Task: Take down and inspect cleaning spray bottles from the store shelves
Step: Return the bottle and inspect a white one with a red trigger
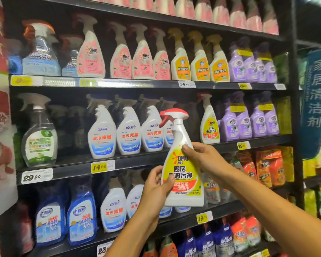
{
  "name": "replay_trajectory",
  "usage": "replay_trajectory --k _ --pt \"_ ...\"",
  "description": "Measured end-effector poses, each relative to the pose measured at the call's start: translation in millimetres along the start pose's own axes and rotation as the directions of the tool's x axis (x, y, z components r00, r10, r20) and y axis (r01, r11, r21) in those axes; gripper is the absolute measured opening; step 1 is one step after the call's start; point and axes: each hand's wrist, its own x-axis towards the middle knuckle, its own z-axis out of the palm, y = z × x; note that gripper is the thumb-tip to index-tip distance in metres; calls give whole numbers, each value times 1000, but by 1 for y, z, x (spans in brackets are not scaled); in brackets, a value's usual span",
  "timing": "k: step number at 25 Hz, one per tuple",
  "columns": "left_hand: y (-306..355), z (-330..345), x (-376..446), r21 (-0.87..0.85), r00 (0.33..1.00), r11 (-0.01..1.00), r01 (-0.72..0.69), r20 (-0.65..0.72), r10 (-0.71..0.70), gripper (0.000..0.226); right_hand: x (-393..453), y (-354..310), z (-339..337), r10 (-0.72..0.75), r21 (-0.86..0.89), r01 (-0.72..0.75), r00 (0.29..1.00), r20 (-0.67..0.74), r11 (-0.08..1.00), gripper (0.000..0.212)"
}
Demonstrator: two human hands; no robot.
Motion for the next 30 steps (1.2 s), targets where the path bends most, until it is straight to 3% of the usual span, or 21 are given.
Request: replay_trajectory --k 3,10,21,30 --pt "-14 27 30 -8 997 1000 20 -69 -20 23 26 17 -32 16 -54 -18 999 -44 998 35" --pt "-44 89 106 87 985 996 15 -175 1 22 92 60 -115 44 145 -56 995 87 988 30" --pt "-26 95 219 391 993 919 51 -116 -6 26 212 76 -145 -47 129 38 997 62 991 13" --pt "-21 66 291 631 989 770 -88 -39 145 26 258 72 -135 -75 62 76 997 -21 995 19"
